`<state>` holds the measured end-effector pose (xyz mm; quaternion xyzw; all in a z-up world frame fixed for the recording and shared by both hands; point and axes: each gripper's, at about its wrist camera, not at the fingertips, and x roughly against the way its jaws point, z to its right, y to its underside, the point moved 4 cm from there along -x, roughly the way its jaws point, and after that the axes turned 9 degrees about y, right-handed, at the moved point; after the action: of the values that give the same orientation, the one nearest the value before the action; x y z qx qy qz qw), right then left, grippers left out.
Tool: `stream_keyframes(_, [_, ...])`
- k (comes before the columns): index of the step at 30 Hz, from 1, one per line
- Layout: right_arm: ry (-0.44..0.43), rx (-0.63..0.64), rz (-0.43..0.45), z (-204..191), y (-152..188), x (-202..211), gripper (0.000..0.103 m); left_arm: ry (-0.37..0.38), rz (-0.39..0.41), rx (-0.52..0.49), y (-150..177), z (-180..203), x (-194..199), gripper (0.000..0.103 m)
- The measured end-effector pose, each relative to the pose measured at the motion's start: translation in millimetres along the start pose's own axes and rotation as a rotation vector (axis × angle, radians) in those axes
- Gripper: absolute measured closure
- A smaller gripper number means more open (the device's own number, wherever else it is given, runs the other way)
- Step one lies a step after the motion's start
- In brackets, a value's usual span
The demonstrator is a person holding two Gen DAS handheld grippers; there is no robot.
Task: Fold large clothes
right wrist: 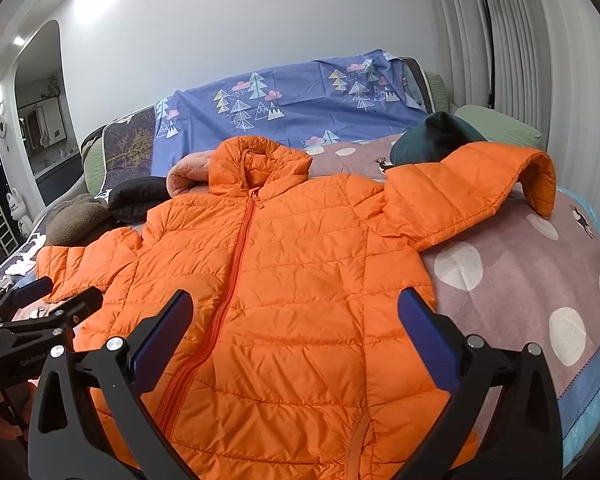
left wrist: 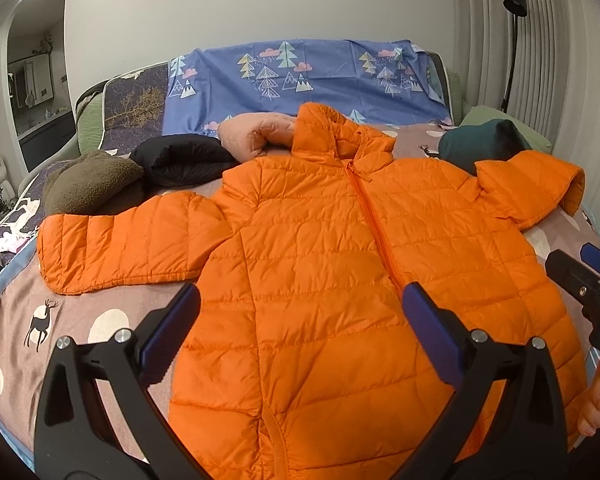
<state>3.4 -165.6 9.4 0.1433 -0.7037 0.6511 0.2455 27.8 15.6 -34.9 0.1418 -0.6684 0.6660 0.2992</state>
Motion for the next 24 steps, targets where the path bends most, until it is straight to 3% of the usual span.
stream_keyframes(18, [0.041,0.001,-0.003,-4,1,-7,0.001,0.018,0.005,-0.029,3,5,-6,0.002])
stream_keyframes(24, [0.042,0.0,-0.012,-3,4,-11,0.001,0.011,-0.009,-0.035,5,7,-11,0.008])
